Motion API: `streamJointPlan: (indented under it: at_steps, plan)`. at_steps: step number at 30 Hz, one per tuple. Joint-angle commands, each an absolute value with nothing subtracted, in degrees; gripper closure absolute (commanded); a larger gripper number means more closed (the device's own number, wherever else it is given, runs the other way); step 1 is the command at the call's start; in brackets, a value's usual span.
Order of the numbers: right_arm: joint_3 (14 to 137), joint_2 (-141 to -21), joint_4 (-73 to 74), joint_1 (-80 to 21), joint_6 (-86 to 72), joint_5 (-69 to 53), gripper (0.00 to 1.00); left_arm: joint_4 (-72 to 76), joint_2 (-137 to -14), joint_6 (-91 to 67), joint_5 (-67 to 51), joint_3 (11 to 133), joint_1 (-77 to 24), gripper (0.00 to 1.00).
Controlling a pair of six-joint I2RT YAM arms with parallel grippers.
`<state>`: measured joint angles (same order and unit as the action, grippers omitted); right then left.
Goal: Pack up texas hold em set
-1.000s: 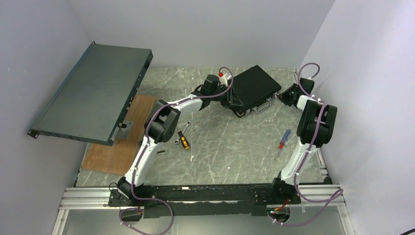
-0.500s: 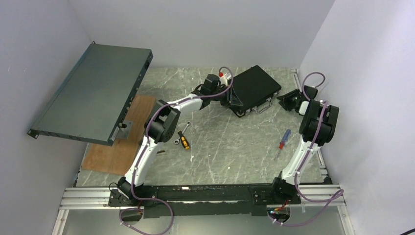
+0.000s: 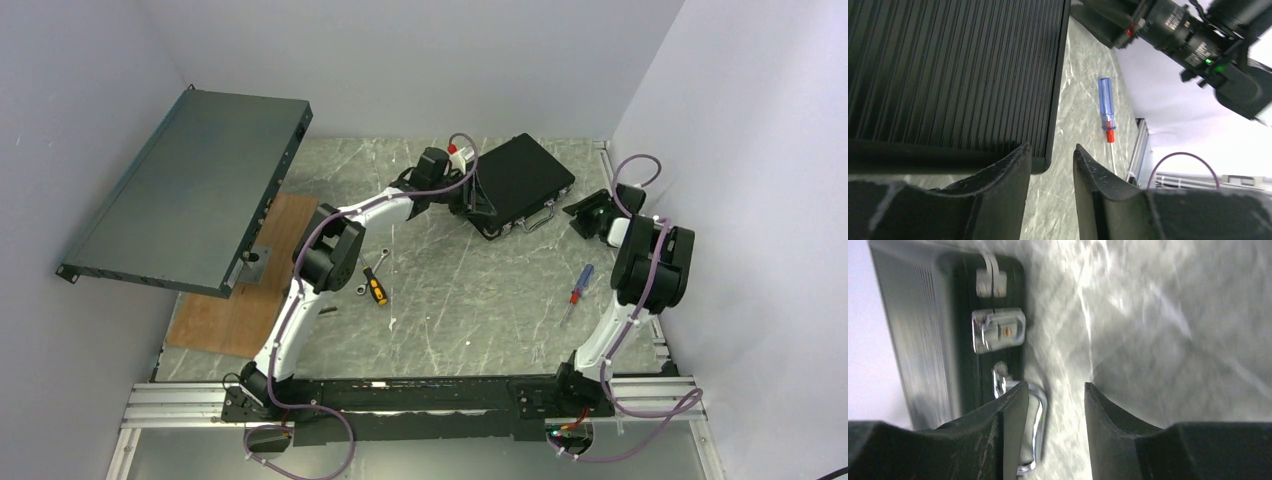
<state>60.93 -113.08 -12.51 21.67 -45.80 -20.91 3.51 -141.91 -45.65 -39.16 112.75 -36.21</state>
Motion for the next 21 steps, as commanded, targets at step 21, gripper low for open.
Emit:
streamJointPlan:
  at_steps: [21]
  plan:
    - [42.8,-61.5,8.3,-21.0,-22.8,-0.4,0.18,-0.7,-84.7,-21.7,-21.5,75.2,-39.9,0.18]
